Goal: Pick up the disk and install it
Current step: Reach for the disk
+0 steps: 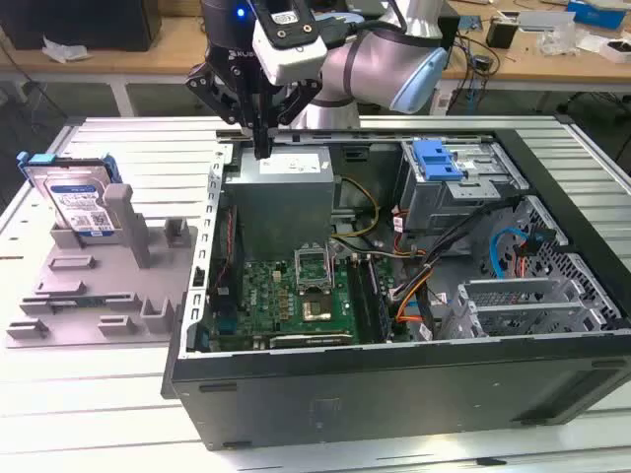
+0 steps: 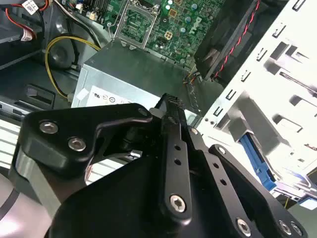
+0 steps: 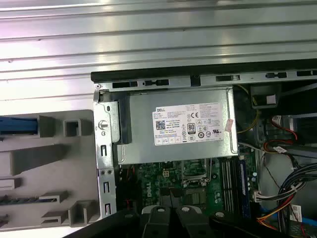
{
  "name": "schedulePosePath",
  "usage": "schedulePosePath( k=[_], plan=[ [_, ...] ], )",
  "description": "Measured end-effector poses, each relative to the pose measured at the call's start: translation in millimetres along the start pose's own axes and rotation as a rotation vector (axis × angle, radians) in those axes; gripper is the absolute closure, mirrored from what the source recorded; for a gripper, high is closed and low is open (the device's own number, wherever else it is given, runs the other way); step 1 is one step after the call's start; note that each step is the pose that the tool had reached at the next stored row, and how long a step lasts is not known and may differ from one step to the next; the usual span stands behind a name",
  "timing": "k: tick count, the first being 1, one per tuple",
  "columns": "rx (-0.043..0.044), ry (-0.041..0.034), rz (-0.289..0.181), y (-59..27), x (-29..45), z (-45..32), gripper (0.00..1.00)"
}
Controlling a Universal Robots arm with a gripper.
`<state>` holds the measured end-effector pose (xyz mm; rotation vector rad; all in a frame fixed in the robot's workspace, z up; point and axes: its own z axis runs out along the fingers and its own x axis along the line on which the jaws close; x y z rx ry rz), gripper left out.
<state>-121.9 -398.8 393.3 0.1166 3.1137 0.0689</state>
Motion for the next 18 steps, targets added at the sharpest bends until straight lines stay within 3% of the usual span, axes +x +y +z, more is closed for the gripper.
schedulePosePath(
  k=[18],
  plan=[
    [0.0000, 0.0000, 0.000, 0.0, 0.4, 0.0, 0.89]
  ],
)
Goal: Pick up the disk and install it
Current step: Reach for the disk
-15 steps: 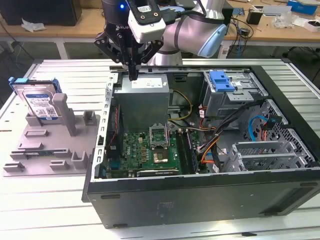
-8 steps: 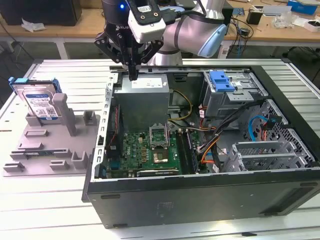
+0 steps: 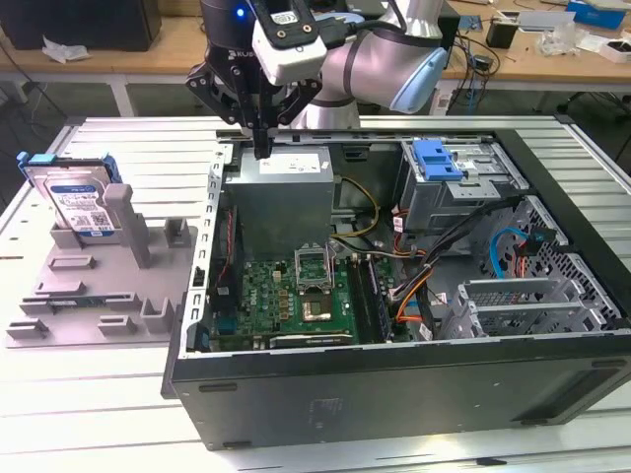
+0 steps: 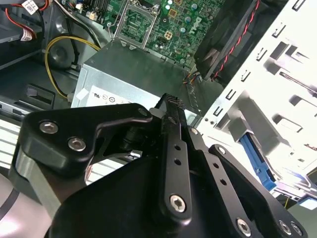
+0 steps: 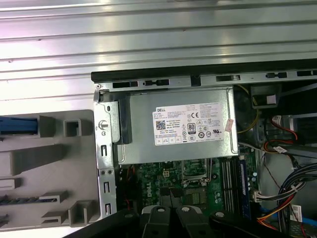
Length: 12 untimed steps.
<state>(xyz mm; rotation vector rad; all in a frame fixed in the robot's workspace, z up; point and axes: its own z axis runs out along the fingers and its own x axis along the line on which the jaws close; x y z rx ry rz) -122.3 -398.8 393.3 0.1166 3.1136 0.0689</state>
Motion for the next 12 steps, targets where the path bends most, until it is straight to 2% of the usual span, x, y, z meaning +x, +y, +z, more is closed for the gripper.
schedulePosePath(
  k=[3, 6, 8, 12],
  plan=[
    [0.0001, 0.0001, 0.000, -0.2, 2.7, -0.1, 0.89],
    [-0.0001, -0.0002, 0.000, 0.5, 10.1, -0.1, 0.89],
    [0.0000, -0.0001, 0.000, 2.4, 17.7, -0.2, 0.89],
    [0.0009, -0.0001, 0.000, 10.9, 38.4, -0.1, 0.89]
  ],
)
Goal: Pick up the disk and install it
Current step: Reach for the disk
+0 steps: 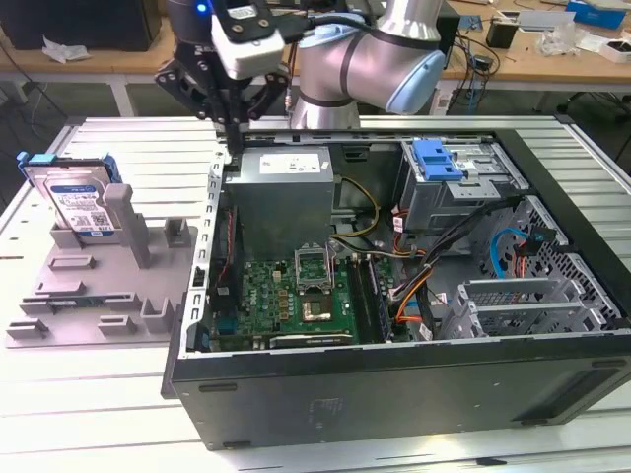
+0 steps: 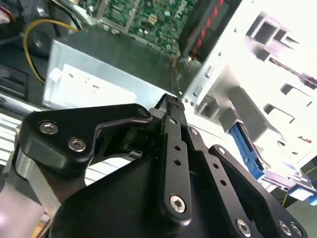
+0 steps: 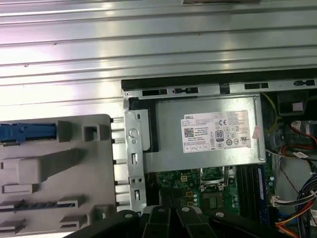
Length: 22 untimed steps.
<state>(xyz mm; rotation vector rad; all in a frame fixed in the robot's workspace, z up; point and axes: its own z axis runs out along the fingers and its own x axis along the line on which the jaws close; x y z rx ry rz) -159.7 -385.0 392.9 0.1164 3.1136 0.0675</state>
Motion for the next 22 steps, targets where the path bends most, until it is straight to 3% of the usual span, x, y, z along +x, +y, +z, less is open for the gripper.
schedulePosePath(
  k=[4, 18, 22],
  plan=[
    [0.0018, 0.0000, 0.000, 10.1, 25.9, 0.4, 0.89],
    [0.0042, -0.0003, 0.000, 31.4, 88.5, 2.1, 0.89],
    [0.0051, -0.0004, 0.000, 38.5, 112.6, 3.6, 0.89]
  ],
)
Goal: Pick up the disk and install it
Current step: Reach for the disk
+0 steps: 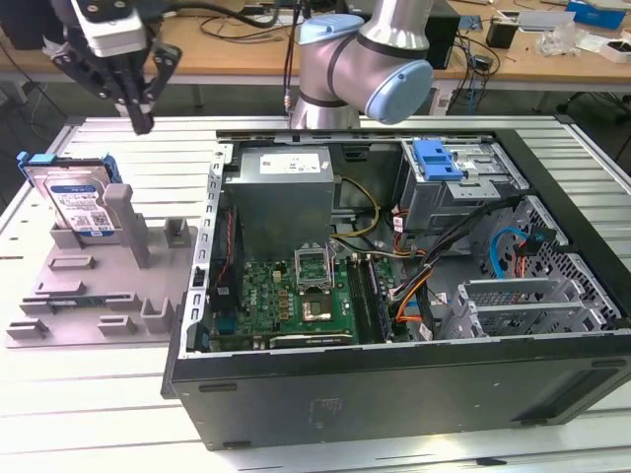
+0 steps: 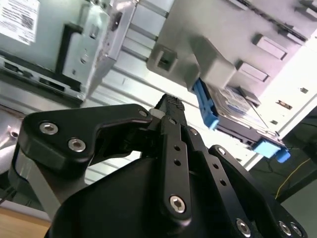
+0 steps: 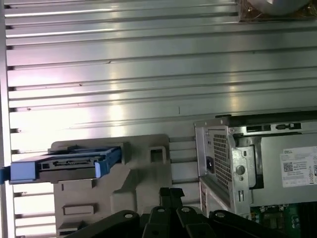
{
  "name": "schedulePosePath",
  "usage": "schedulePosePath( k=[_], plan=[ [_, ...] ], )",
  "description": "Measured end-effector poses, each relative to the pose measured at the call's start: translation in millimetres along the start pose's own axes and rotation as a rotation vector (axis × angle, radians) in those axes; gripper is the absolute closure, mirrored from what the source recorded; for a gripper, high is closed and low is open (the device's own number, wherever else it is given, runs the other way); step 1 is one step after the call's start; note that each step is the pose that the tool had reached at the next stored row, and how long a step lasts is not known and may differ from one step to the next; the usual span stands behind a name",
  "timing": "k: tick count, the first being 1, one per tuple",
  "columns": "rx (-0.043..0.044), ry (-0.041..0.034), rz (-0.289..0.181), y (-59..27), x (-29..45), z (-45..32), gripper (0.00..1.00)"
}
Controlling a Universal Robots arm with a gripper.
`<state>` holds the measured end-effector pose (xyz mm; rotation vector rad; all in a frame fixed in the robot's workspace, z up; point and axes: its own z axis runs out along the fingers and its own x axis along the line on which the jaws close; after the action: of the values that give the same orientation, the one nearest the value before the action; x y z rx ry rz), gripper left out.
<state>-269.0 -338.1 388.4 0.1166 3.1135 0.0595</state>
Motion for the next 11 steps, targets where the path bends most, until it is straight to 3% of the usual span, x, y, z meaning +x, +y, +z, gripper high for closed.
schedulePosePath(
  k=[11],
  plan=[
    [0.0004, 0.0001, 0.000, 17.4, 61.2, 3.9, 0.89]
  ],
)
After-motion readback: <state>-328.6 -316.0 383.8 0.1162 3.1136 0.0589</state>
